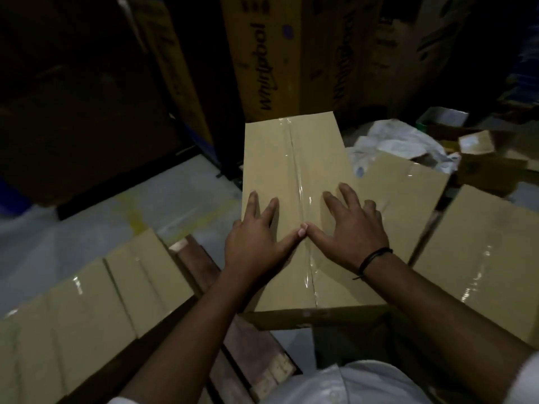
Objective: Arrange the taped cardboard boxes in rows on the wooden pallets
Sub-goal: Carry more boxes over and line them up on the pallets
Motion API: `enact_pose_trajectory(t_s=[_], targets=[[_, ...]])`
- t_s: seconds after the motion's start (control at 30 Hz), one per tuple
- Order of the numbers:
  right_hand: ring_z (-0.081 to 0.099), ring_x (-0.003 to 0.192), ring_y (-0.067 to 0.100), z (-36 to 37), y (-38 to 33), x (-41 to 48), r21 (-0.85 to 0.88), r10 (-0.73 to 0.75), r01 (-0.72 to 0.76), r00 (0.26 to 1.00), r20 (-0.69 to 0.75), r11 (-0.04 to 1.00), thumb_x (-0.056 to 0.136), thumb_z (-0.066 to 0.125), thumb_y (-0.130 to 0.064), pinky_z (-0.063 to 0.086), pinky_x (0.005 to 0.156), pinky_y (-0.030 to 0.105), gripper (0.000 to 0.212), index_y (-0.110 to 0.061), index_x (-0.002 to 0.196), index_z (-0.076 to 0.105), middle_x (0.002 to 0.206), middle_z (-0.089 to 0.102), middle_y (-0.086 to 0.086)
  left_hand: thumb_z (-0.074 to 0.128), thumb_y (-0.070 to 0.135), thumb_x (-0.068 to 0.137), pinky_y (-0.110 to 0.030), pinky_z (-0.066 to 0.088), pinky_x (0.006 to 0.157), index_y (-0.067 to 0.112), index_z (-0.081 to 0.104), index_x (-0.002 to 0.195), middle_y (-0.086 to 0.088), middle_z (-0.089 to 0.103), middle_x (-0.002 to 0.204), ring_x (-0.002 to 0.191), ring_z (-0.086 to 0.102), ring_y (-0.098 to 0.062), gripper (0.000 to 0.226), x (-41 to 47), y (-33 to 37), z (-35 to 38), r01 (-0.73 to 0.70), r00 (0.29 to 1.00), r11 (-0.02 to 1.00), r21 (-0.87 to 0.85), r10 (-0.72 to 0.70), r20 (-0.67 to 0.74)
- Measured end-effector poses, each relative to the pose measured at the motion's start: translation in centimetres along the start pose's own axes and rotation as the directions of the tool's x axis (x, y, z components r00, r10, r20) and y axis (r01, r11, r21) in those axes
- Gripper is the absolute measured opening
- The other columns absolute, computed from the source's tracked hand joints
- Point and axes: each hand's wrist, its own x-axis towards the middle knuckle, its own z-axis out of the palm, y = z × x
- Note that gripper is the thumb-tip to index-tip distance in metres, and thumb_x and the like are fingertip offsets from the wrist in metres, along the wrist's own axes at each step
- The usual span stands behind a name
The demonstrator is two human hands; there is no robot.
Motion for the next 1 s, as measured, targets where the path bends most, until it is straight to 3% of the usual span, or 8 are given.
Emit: enact_pose_trajectory(t_s=[0.13, 0.53, 1.0], targets=[[0.026, 0.145, 0.041, 3.3, -5.1, -0.7, 0.025, -0.101, 0.1, 0.993, 0.059, 0.995, 0.081, 0.035, -0.087, 0.031, 0.116, 0.055, 0.09, -0.039, 0.157, 0.024, 0.169, 0.008, -0.004, 0.037, 0.095, 0.08, -0.053, 0.035, 0.112, 0.043, 0.024, 0.16, 0.004, 0.0, 0.172, 0.145, 0.037, -0.04, 0.096, -2.8, -5.4, -1.5, 0.113, 0.994, 0.993, 0.039, -0.113, 0.004], [0.027, 0.144, 0.041, 10.6, -12.9, -2.0, 0.032, -0.255, 0.254, 0.951, 0.176, 0.967, 0.08, 0.042, -0.086, 0.032, 0.113, 0.054, 0.09, -0.039, 0.156, 0.028, 0.168, 0.012, -0.003, 0.036, 0.097, 0.077, -0.053, 0.044, 0.108, 0.04, 0.024, 0.16, 0.002, -0.001, 0.172, 0.147, 0.034, -0.04, 0.101, -8.3, -15.6, 0.4, 0.313, 0.949, 0.95, -0.001, -0.313, 0.035], [0.034, 0.139, 0.041, 19.0, -14.5, 11.5, 0.088, -0.402, 0.398, 0.846, 0.35, 0.913, 0.08, 0.043, -0.086, 0.035, 0.111, 0.05, 0.092, -0.036, 0.155, 0.033, 0.167, 0.018, -0.001, 0.039, 0.095, 0.078, -0.056, 0.037, 0.112, 0.038, 0.021, 0.161, -0.001, -0.005, 0.172, 0.146, 0.033, -0.048, 0.103, 0.9, -20.0, 5.5, 0.542, 0.823, 0.84, 0.022, -0.537, 0.186]])
